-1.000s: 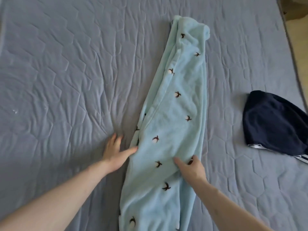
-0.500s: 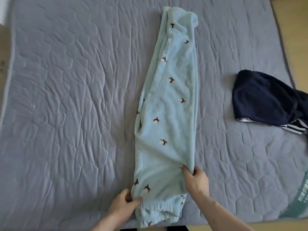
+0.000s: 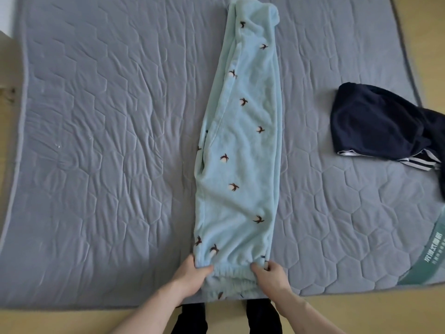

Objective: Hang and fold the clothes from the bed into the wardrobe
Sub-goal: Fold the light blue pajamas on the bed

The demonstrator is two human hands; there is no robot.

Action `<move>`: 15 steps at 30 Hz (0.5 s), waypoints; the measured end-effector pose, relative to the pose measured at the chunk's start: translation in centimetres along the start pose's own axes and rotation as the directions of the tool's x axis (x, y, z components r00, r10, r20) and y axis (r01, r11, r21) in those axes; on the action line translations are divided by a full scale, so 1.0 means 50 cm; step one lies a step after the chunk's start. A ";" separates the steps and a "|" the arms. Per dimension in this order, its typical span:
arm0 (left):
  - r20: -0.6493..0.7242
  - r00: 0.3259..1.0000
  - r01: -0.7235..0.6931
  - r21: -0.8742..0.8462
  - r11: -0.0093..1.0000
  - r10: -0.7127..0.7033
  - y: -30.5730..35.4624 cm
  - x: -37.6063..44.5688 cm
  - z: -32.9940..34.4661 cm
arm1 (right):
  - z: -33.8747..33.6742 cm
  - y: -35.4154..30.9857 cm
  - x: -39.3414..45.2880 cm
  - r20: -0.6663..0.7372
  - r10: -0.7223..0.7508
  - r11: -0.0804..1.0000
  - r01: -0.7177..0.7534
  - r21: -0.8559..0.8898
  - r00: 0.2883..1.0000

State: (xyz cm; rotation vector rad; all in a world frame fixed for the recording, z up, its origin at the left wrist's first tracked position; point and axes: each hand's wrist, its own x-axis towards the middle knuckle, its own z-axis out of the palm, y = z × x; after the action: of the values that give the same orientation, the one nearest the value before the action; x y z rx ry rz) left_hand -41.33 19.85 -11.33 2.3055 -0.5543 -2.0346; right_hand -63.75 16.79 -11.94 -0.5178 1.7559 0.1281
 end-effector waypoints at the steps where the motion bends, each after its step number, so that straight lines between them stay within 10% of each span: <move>1: 0.013 1.000 -0.006 0.000 1.000 0.006 0.003 -0.008 -0.002 | 0.002 0.001 -0.008 0.001 0.008 1.000 -0.008 0.023 1.000; 11: 0.178 0.944 0.258 0.120 0.959 -0.276 -0.013 -0.095 0.000 | -0.044 -0.002 -0.127 0.121 0.181 0.971 -0.158 -0.182 0.976; 15: 0.117 0.976 0.173 0.105 0.979 -0.185 0.033 -0.123 -0.013 | -0.071 -0.029 -0.158 0.079 0.147 0.985 -0.139 -0.104 0.986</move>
State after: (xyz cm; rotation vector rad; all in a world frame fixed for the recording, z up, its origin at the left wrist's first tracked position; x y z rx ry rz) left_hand -41.67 19.86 -4.92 2.3713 -0.4724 -2.2960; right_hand -65.06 16.37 -3.26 -0.4495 1.7073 0.3349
